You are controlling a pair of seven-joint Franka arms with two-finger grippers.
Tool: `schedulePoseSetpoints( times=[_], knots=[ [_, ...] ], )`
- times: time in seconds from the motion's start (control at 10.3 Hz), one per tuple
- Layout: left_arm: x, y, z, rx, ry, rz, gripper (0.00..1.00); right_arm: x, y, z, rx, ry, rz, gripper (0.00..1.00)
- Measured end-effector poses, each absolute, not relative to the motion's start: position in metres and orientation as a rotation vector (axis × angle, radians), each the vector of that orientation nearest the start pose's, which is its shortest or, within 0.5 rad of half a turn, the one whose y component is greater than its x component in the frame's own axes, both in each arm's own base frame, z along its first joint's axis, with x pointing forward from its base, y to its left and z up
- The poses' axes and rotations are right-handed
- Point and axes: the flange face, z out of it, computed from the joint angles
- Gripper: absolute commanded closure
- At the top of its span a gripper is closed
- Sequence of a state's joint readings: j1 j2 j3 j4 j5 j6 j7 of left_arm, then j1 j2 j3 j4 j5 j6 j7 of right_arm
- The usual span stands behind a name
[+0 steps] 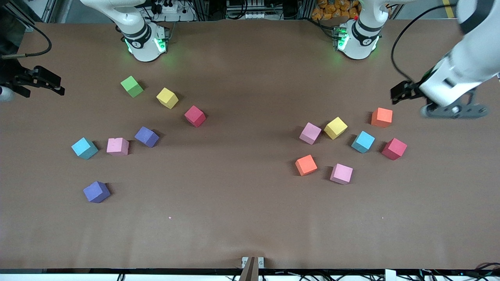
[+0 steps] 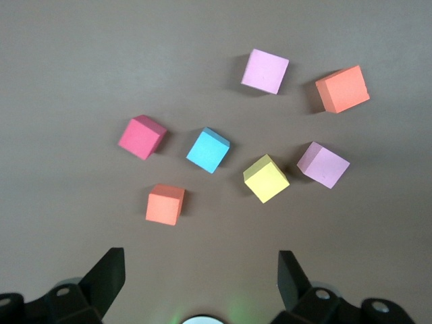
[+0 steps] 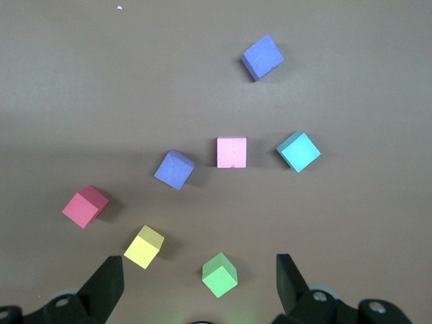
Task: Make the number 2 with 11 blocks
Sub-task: 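Move the left gripper down over the yellow cube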
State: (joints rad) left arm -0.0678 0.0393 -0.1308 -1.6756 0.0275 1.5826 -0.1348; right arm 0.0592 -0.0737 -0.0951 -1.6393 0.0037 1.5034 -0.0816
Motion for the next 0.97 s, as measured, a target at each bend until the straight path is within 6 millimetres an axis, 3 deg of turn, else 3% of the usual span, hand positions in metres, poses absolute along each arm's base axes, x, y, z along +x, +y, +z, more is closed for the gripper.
schedulePoseSetpoints(
  times=[0.29, 0.48, 0.68, 0.97],
  knots=[
    [0.545, -0.117, 0.496, -3.082, 0.099, 0.228, 0.00, 0.523, -0.020, 0.625, -3.125, -0.072, 0.105, 0.00],
    [0.536, -0.136, 0.464, -3.077, 0.056, 0.230, 0.00, 0.523, -0.020, 0.625, -3.125, -0.072, 0.105, 0.00],
    [0.528, -0.145, 0.442, -3.070, 0.024, 0.243, 0.00, 0.523, -0.020, 0.625, -3.125, -0.072, 0.106, 0.00],
    [0.519, -0.142, 0.410, -3.063, -0.036, 0.256, 0.00, 0.524, -0.020, 0.624, -3.125, -0.072, 0.107, 0.00]
  ],
)
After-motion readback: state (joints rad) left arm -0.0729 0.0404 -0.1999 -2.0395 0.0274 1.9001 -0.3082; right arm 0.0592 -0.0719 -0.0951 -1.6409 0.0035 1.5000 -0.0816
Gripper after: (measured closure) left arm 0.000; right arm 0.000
